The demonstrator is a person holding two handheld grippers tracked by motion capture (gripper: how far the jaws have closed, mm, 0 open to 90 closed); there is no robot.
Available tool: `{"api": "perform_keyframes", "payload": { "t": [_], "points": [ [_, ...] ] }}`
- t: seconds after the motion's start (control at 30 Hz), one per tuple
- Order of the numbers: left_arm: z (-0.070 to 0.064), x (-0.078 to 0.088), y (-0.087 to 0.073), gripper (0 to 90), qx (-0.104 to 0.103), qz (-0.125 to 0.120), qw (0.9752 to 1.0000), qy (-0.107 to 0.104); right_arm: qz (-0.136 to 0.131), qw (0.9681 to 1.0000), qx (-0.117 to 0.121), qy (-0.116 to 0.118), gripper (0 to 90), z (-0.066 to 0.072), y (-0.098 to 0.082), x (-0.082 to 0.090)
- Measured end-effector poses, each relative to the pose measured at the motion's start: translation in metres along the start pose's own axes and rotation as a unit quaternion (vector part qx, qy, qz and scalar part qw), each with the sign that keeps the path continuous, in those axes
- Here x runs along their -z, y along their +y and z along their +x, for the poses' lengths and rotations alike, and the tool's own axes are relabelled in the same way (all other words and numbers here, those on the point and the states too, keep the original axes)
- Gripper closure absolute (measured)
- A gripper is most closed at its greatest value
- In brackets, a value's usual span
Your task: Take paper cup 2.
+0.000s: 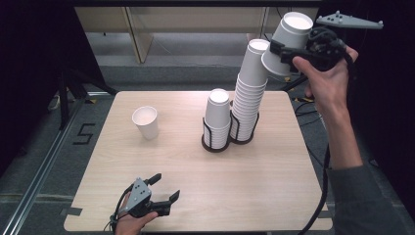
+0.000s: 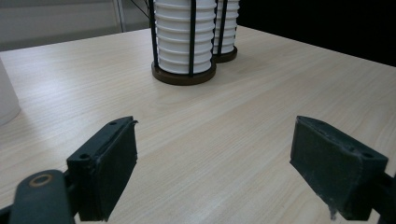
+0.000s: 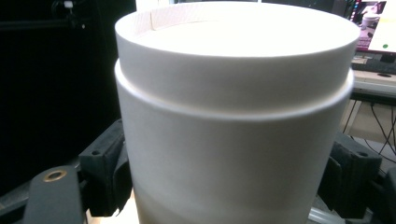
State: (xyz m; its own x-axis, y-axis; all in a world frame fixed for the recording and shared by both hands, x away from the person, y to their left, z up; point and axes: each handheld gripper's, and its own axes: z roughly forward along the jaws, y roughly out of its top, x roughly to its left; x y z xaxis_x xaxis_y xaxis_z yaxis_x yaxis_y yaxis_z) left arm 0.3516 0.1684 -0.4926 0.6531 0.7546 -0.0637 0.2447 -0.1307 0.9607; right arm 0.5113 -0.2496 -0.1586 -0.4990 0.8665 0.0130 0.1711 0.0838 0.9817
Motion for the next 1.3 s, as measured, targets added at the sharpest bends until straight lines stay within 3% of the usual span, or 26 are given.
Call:
{"api": "perform_keyframes", "payload": {
  "t": [0.3,0.5,0.63,0.87,0.97,1.03,1.2,1.3],
  "points": [
    [-0.001,0.000,0.001,14.2,0.001,0.007,1.0000,0.004,0.022,0.9992,0.005,0.033,19.2,0.020,-0.041,0.024],
    [-0.001,-0.001,0.001,14.1,-0.002,0.007,1.0000,0.003,0.033,0.9978,0.004,0.058,19.2,0.035,-0.074,0.028],
    [-0.001,-0.001,0.001,14.1,0.000,0.007,1.0000,0.005,0.045,0.9967,0.014,0.065,19.2,0.046,-0.101,0.023],
    [0.000,-0.002,0.000,14.2,0.000,0.004,1.0000,0.006,0.062,0.9932,0.012,0.098,19.2,0.064,-0.148,0.006],
    [0.000,-0.003,0.000,14.1,-0.001,0.001,1.0000,0.004,0.076,0.9904,-0.003,0.116,19.2,0.075,-0.166,0.001],
    [0.001,-0.003,-0.001,14.1,-0.003,0.002,1.0000,0.005,0.070,0.9893,0.004,0.128,19.2,0.081,-0.176,-0.002],
    [0.001,-0.003,0.000,14.1,-0.001,-0.001,1.0000,0.007,0.072,0.9863,-0.003,0.148,19.2,0.093,-0.200,-0.007],
    [0.002,-0.002,0.000,14.1,-0.002,0.003,0.9999,0.011,0.093,0.9817,-0.015,0.165,19.2,0.101,-0.212,-0.012]
  ]
}}
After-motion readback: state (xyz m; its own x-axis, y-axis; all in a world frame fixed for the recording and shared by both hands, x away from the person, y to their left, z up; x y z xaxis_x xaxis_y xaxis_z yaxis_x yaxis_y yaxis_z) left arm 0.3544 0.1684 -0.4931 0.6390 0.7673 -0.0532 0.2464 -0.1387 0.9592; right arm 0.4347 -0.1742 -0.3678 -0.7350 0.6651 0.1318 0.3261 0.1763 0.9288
